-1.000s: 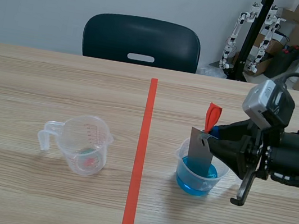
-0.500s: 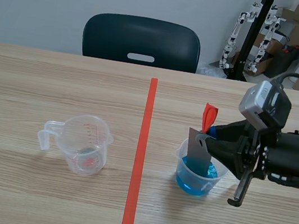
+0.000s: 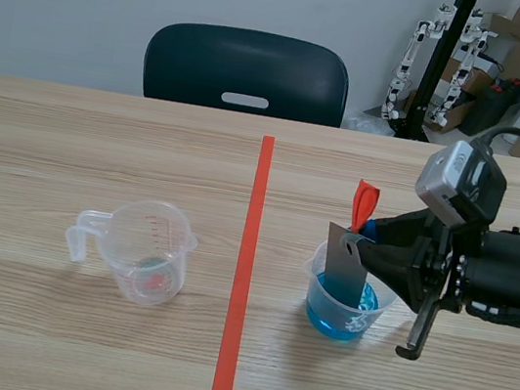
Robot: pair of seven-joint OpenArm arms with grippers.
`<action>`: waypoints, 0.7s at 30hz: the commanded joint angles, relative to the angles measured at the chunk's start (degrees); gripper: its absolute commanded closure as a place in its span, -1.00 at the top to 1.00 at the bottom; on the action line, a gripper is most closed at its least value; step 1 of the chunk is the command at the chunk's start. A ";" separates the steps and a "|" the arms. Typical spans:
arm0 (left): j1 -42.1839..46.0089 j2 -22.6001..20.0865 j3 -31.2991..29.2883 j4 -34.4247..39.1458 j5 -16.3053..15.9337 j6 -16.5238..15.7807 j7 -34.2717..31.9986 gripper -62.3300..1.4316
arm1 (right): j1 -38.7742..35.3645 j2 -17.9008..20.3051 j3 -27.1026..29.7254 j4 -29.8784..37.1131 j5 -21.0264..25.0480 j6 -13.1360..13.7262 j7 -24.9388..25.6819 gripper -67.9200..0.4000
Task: Do the redox reaction experiment. lower the plate into the blue solution
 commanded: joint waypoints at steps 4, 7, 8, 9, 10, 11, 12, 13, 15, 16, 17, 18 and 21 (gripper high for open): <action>0.46 -0.68 -0.11 0.66 -0.11 0.31 -2.62 1.00 | 0.66 0.31 0.42 0.76 0.39 0.63 0.66 -0.97; 0.28 -0.66 -0.11 0.66 -0.02 0.31 -2.62 1.00 | 0.66 0.31 0.42 0.76 0.39 0.63 0.66 -0.97; 0.15 -0.70 -0.11 0.66 0.33 0.35 -2.62 1.00 | 0.66 0.31 0.44 0.76 0.39 0.63 0.66 -0.97; 0.00 -0.79 -0.11 0.66 0.72 0.48 -2.62 1.00 | 0.66 0.31 0.44 0.76 0.39 0.63 0.66 -0.97; -0.15 -0.85 -0.11 0.66 1.29 0.48 -2.62 1.00 | 0.66 0.31 0.44 0.76 0.39 0.63 0.66 -0.97; -0.22 -0.94 -0.11 0.66 1.31 0.52 -2.62 1.00 | 0.66 0.33 0.48 0.76 0.39 0.63 0.68 -0.97; -0.31 -1.11 -0.11 0.66 1.29 0.57 -2.62 1.00 | 0.66 0.33 0.55 0.76 0.42 0.63 0.87 -0.97; -0.33 -1.31 -0.11 0.66 1.14 0.70 -2.62 1.00 | 0.68 0.33 0.55 0.76 0.42 0.63 1.75 -0.97; -0.33 -1.53 -0.11 0.66 0.92 0.70 -2.62 1.00 | 0.68 0.33 0.55 0.76 0.42 0.66 3.72 -0.97; -0.33 -1.60 -0.11 0.66 0.92 0.70 -2.62 1.00 | 0.68 0.33 0.55 0.76 0.42 0.66 4.57 -0.97; -0.33 -1.60 -0.11 0.66 0.92 0.70 -2.62 1.00 | 0.68 0.33 0.55 0.76 0.42 0.66 5.14 -0.97; -0.33 -1.60 -0.11 0.66 0.92 0.70 -2.62 1.00 | 0.66 0.33 0.55 0.76 0.42 0.66 5.11 -0.97; -0.33 -1.60 -0.11 0.66 0.92 0.70 -2.62 1.00 | 0.63 0.33 0.52 0.76 0.39 0.66 4.59 -0.97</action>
